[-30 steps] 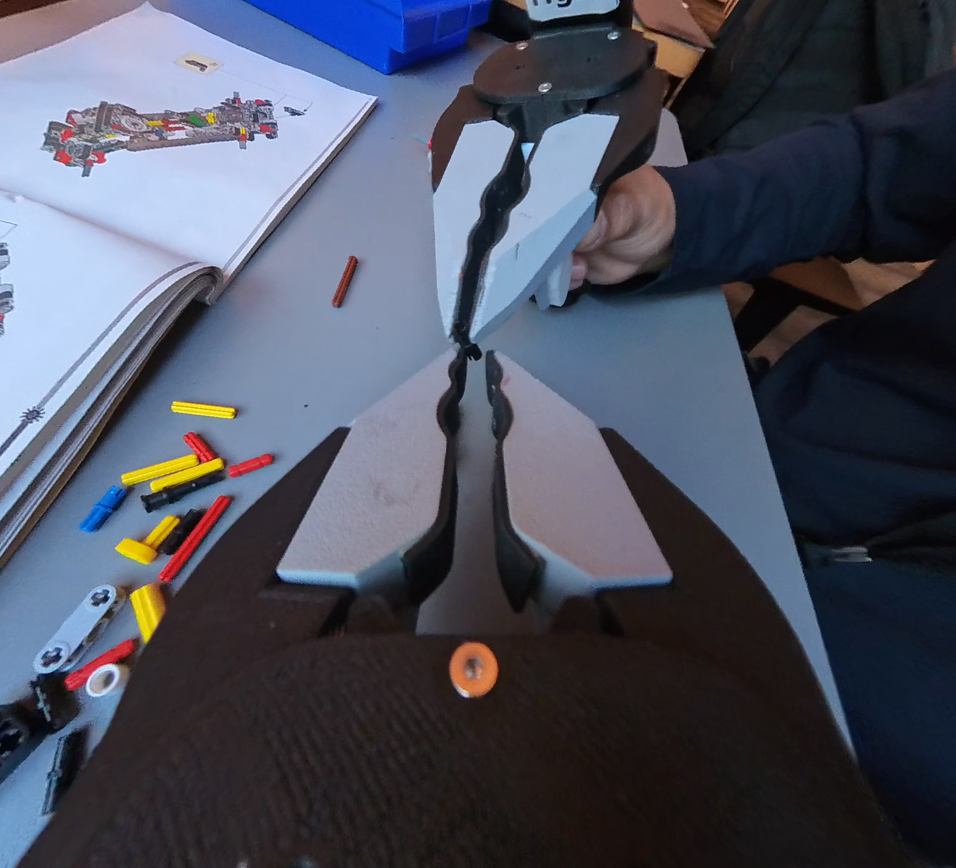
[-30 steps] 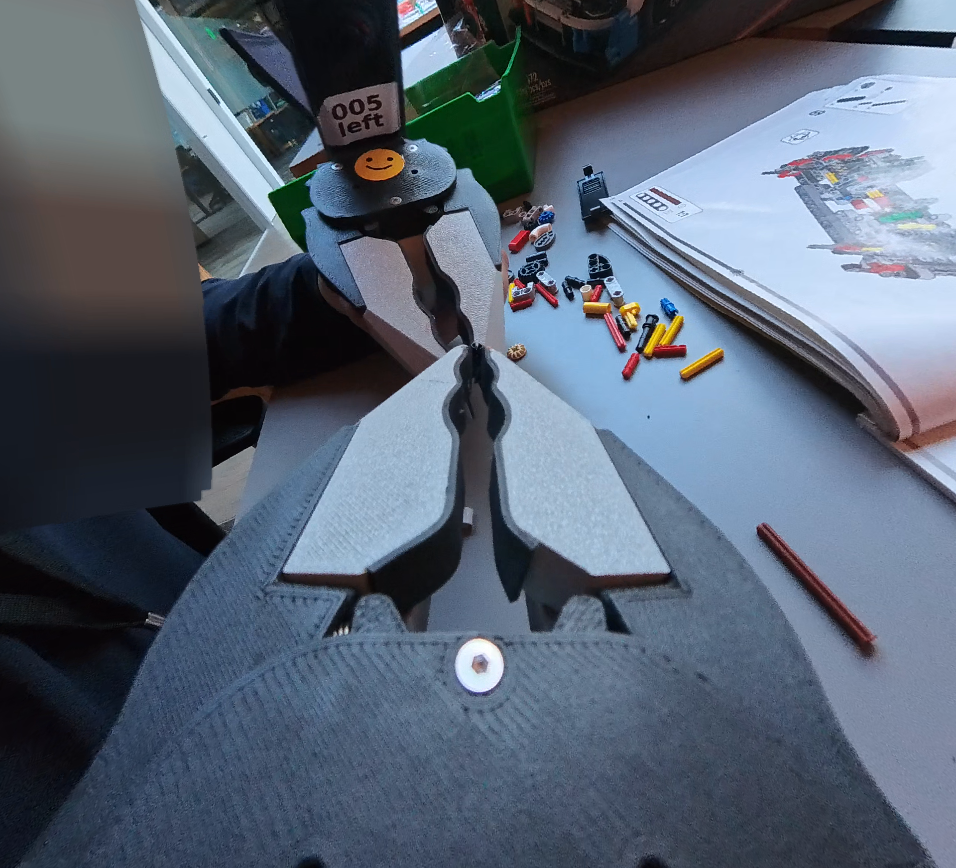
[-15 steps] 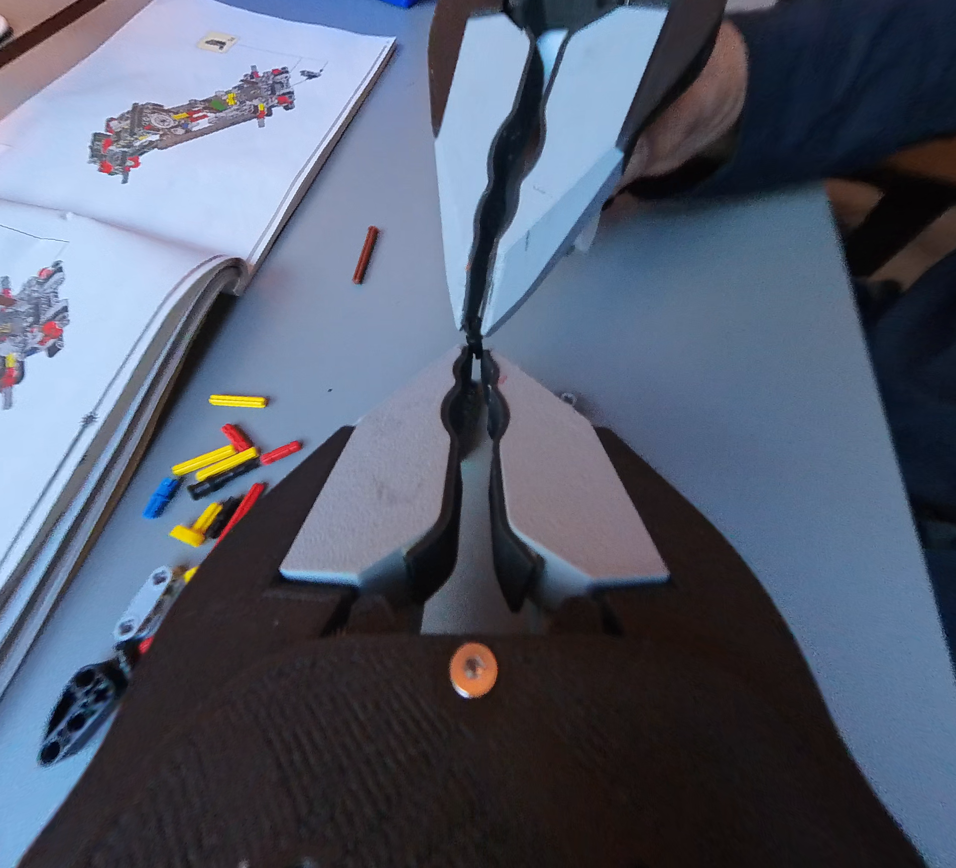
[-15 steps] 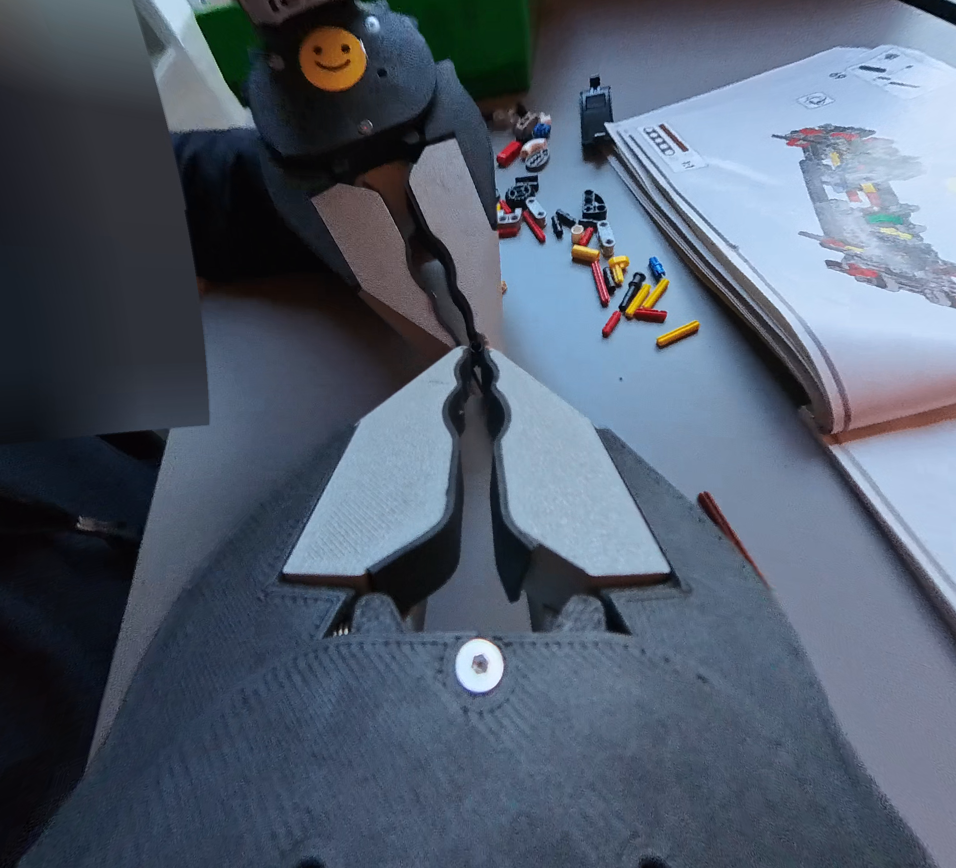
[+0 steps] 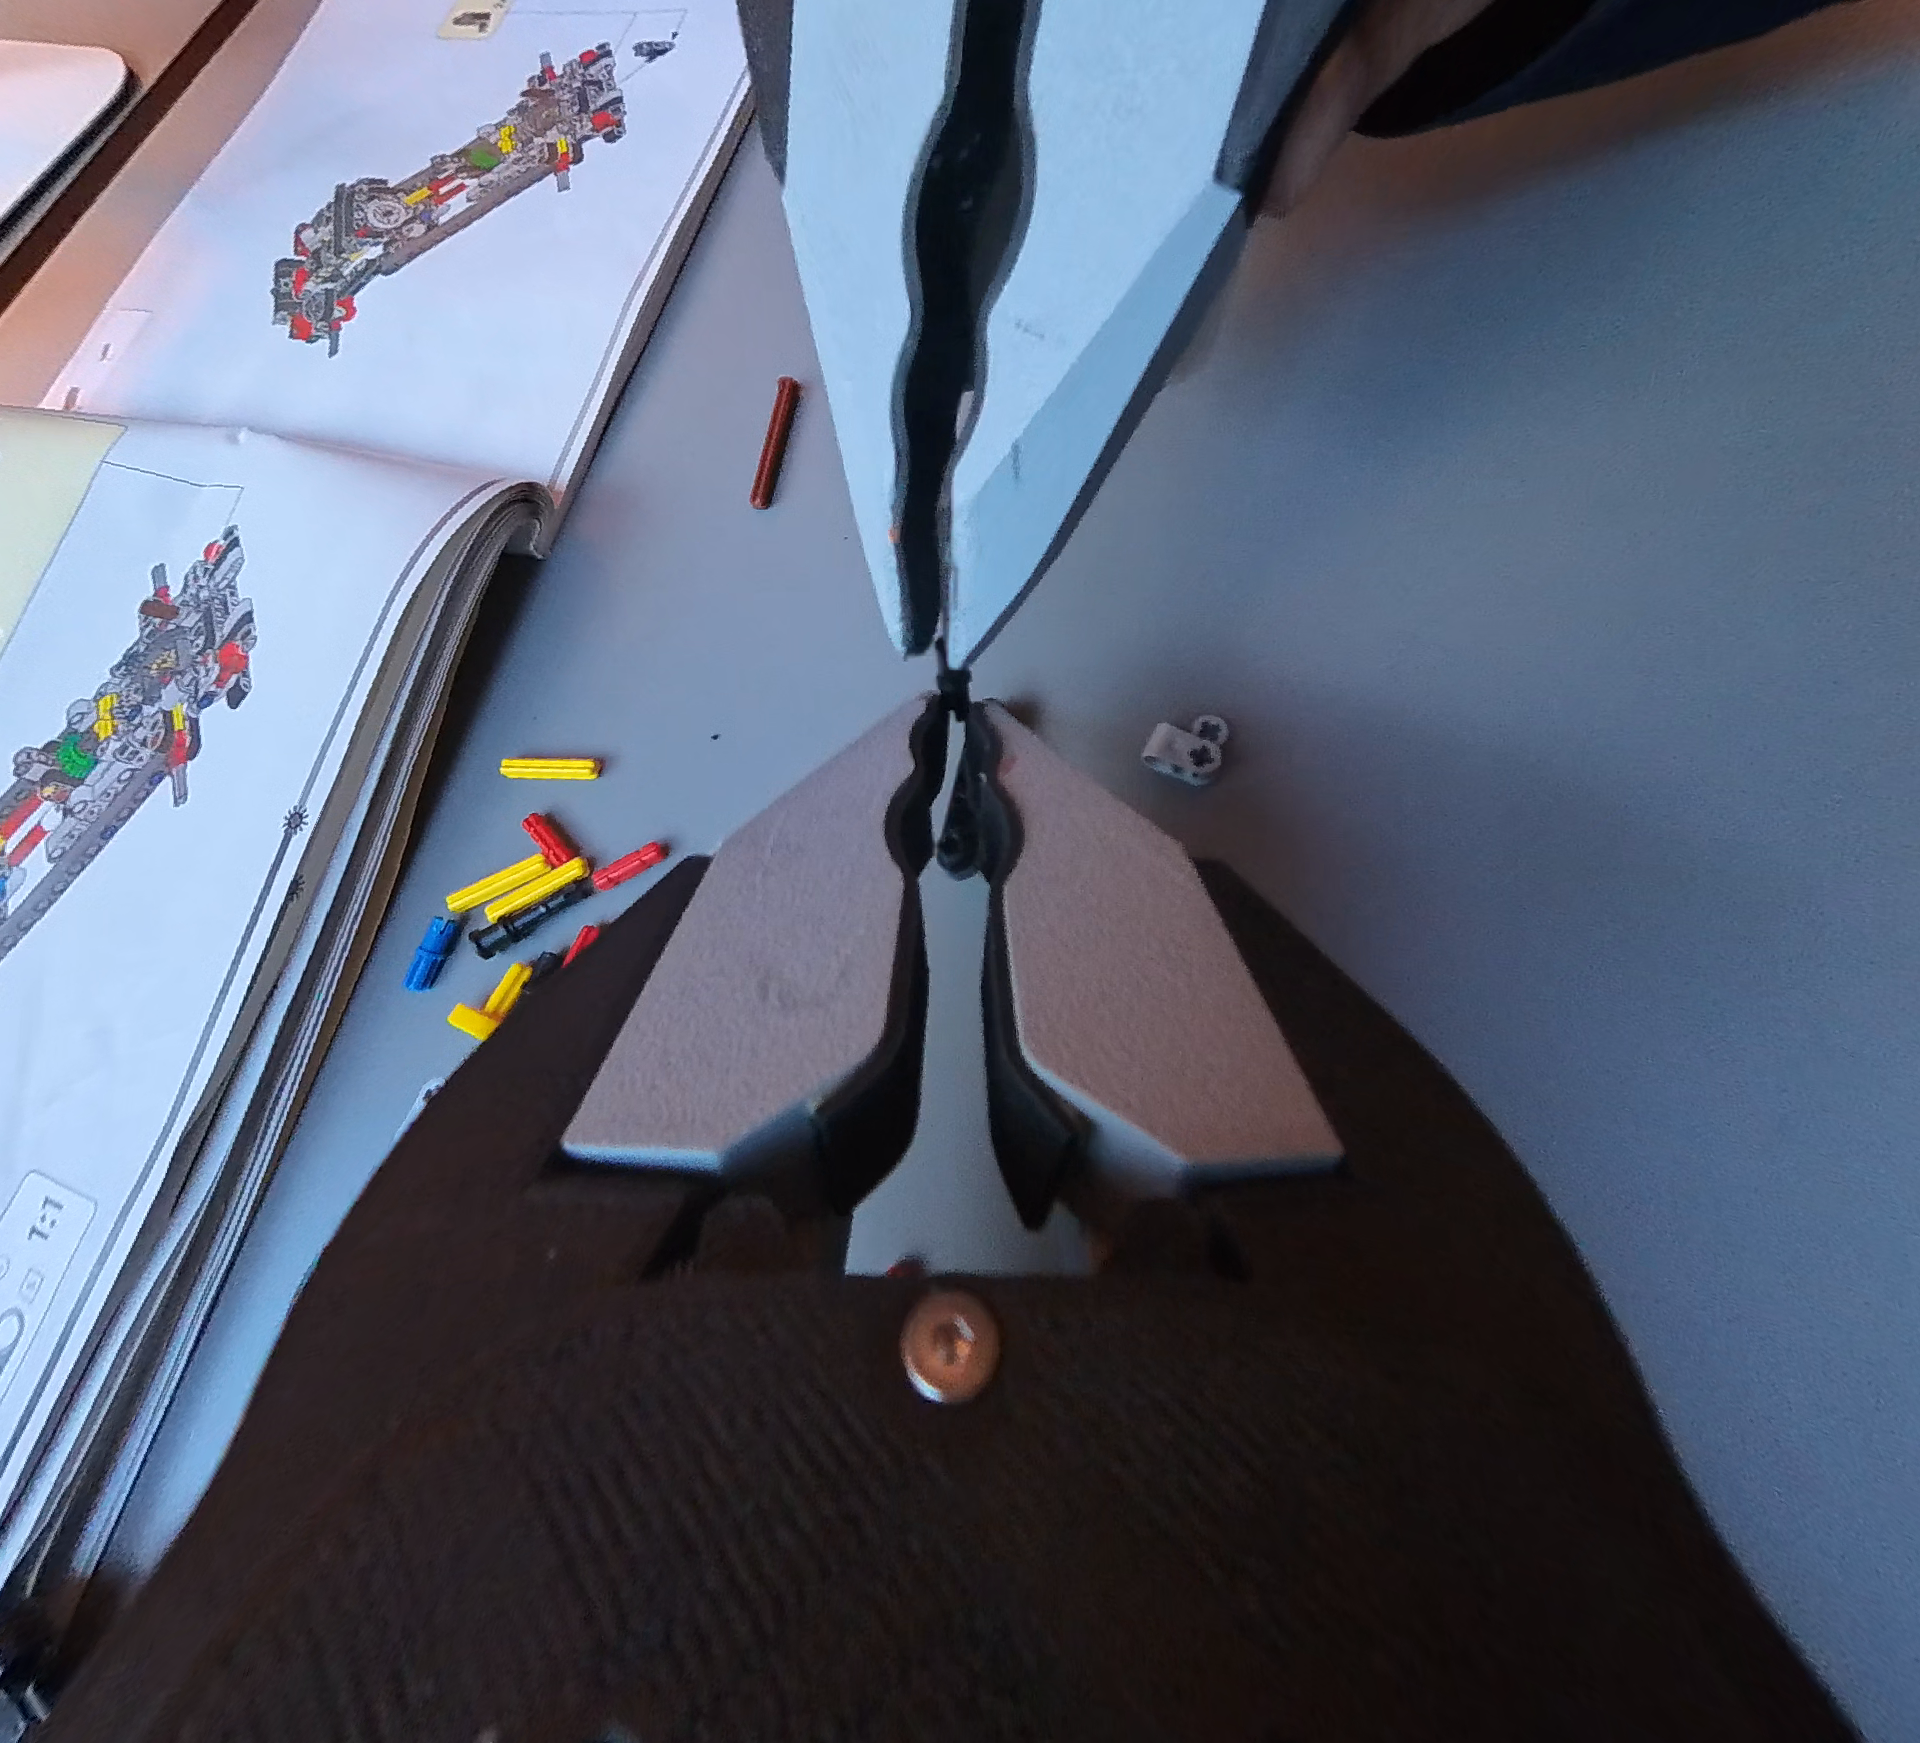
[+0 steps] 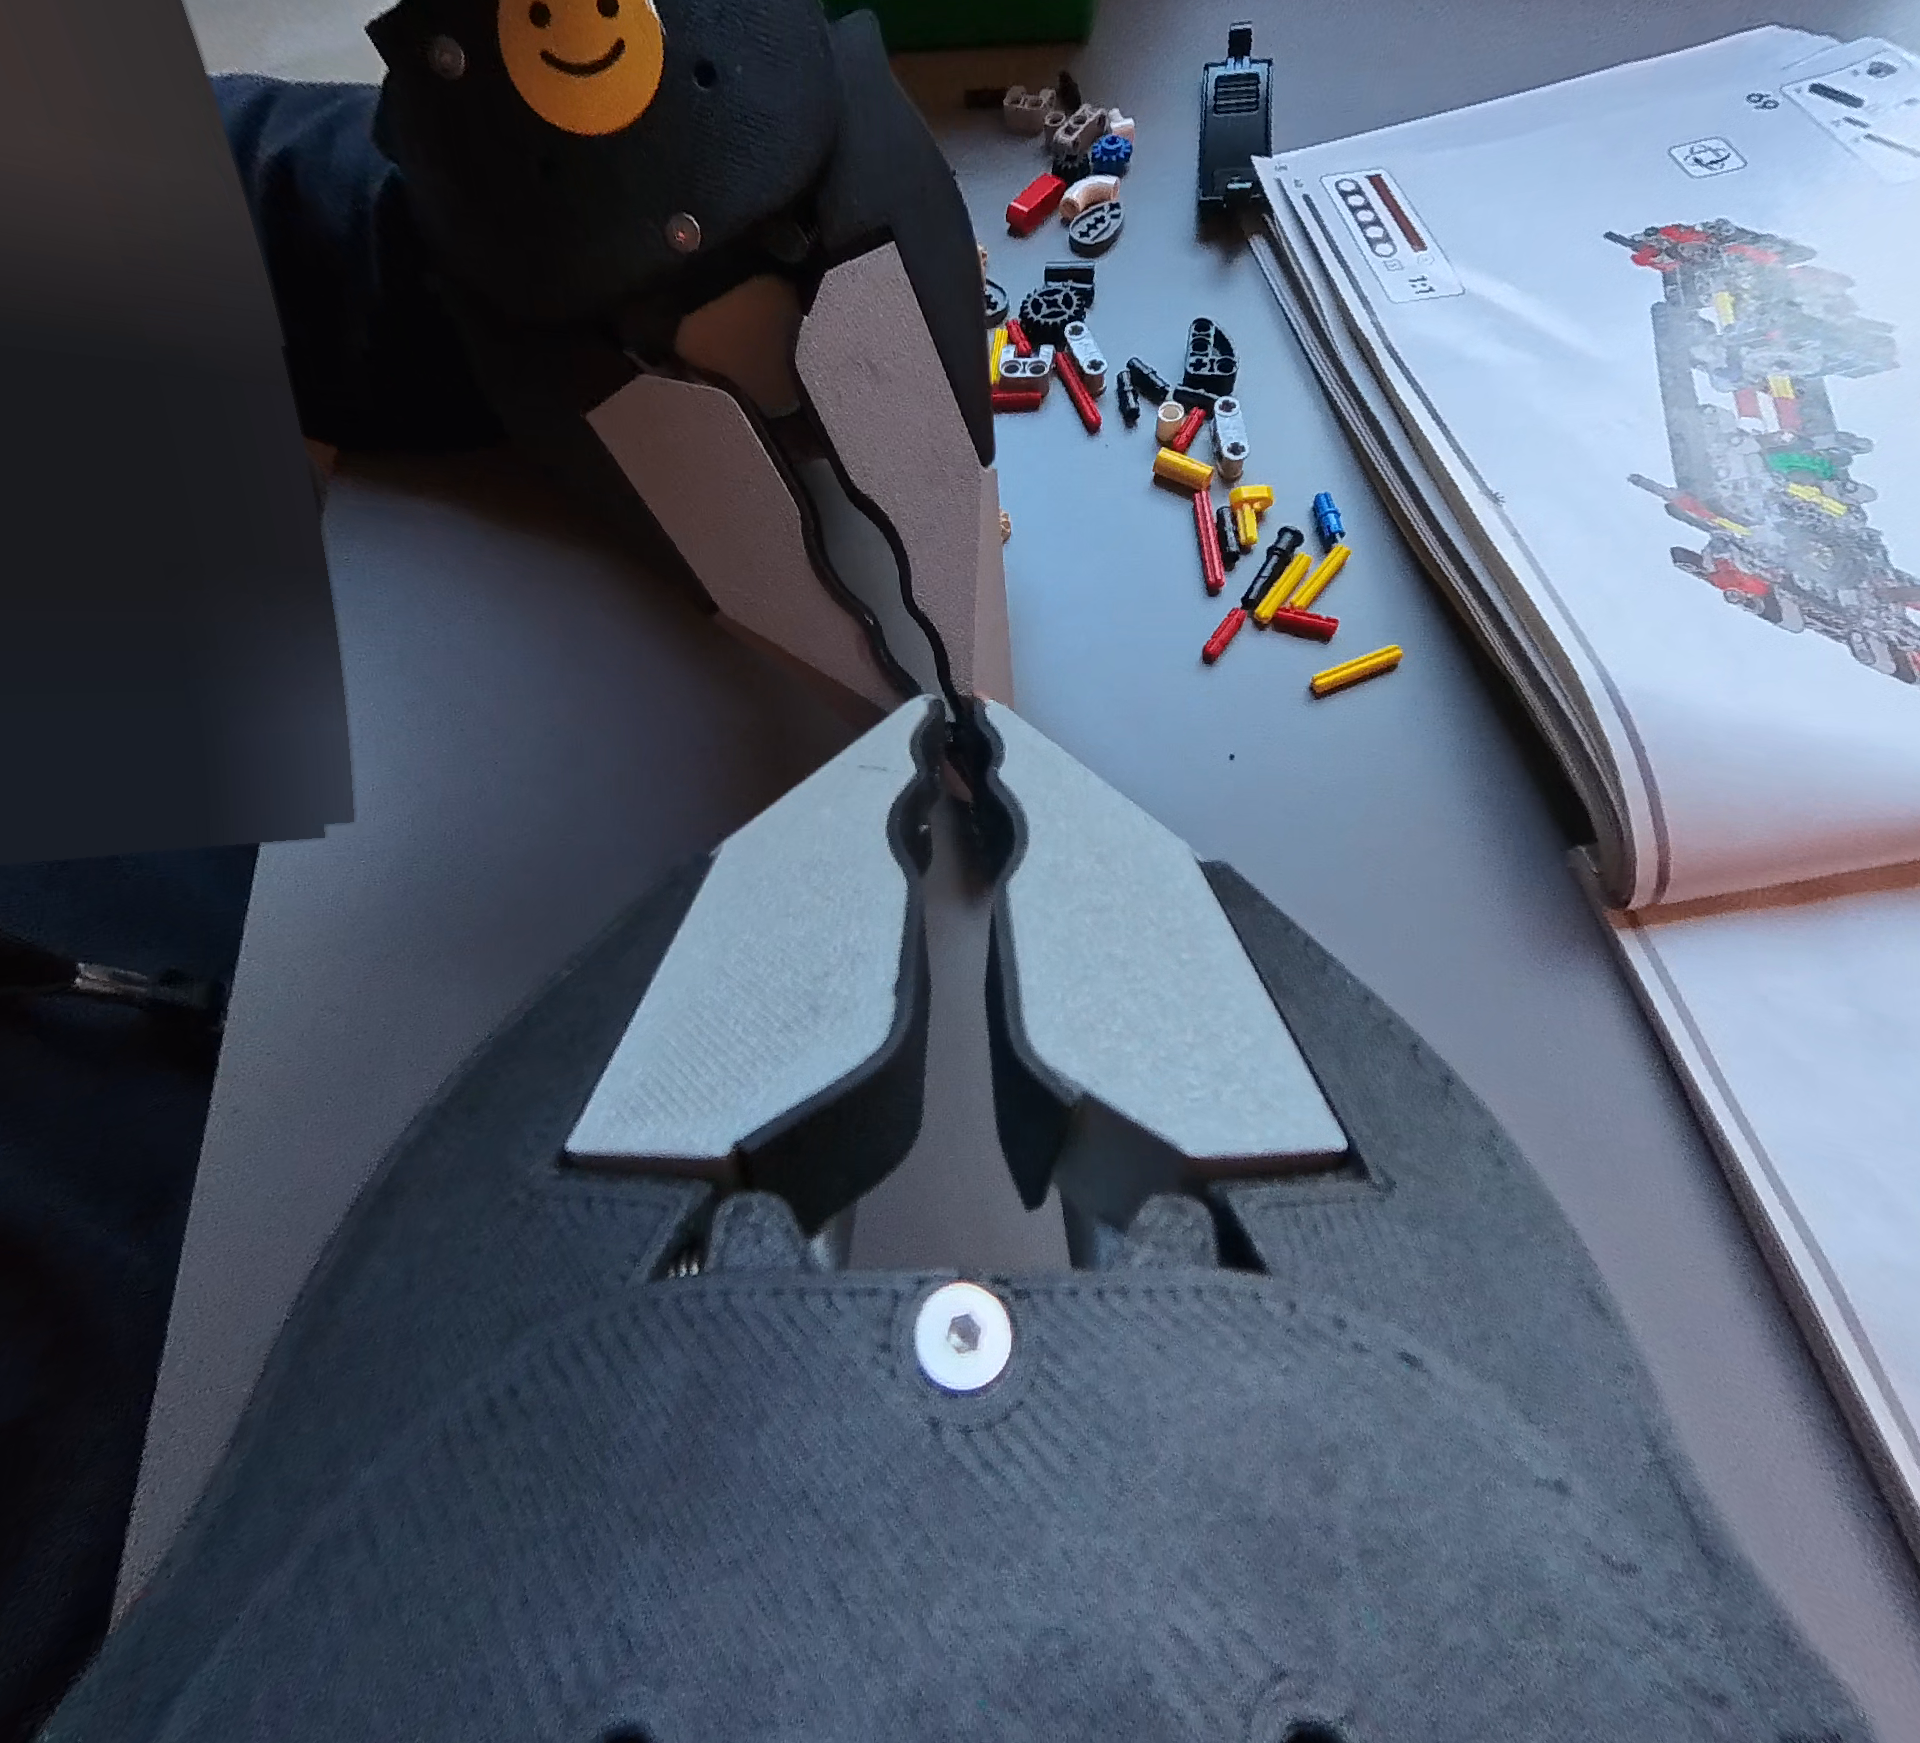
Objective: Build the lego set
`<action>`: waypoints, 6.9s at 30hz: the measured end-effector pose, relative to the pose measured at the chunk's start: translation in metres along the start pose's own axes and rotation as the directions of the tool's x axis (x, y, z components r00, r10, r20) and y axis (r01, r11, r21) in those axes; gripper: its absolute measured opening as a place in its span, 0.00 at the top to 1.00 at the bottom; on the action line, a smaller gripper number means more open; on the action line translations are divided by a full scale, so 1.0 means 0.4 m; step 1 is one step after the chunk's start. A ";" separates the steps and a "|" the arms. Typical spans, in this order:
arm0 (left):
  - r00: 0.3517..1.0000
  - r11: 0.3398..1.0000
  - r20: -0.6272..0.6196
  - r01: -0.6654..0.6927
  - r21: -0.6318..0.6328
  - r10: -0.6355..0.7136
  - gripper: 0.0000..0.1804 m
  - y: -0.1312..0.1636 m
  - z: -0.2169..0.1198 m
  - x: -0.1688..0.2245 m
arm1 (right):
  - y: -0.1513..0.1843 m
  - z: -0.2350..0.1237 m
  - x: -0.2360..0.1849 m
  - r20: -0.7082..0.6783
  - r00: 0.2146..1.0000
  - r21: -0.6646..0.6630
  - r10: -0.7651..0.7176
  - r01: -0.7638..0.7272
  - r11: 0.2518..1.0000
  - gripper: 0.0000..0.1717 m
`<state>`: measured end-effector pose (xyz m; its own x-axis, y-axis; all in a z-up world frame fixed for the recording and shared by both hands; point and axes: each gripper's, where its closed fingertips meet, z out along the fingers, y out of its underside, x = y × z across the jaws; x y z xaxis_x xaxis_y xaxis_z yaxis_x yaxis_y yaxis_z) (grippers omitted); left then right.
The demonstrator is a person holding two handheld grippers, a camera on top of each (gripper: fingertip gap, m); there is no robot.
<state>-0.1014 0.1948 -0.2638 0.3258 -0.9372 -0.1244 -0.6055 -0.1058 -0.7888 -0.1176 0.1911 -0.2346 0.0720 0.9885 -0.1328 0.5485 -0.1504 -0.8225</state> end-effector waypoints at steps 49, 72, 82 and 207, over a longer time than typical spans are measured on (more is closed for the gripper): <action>0.994 0.993 -0.098 0.033 -0.116 -0.044 0.97 0.070 0.013 0.009 | 0.097 0.027 0.023 -0.010 0.960 -0.391 -0.278 0.252 0.885 0.99; 0.994 0.993 -0.100 0.034 -0.116 -0.046 0.97 0.070 0.013 0.010 | 0.111 0.021 0.032 0.085 0.980 -0.363 -0.182 0.201 0.910 0.99; 0.993 0.992 -0.104 0.041 -0.116 -0.053 0.97 0.070 0.012 0.010 | 0.098 0.036 0.024 0.103 0.929 -0.451 -0.355 0.361 0.816 0.99; 0.996 0.992 -0.060 0.057 -0.114 -0.064 0.92 0.075 0.007 -0.014 | 0.103 0.017 0.033 0.016 0.909 -0.412 -0.417 0.386 0.825 0.99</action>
<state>-0.1195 0.1978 -0.2884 0.3199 -0.9467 -0.0372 -0.6648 -0.1964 -0.7208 -0.0996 0.1977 -0.2739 -0.1769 0.9608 0.2135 0.8236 0.2632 -0.5023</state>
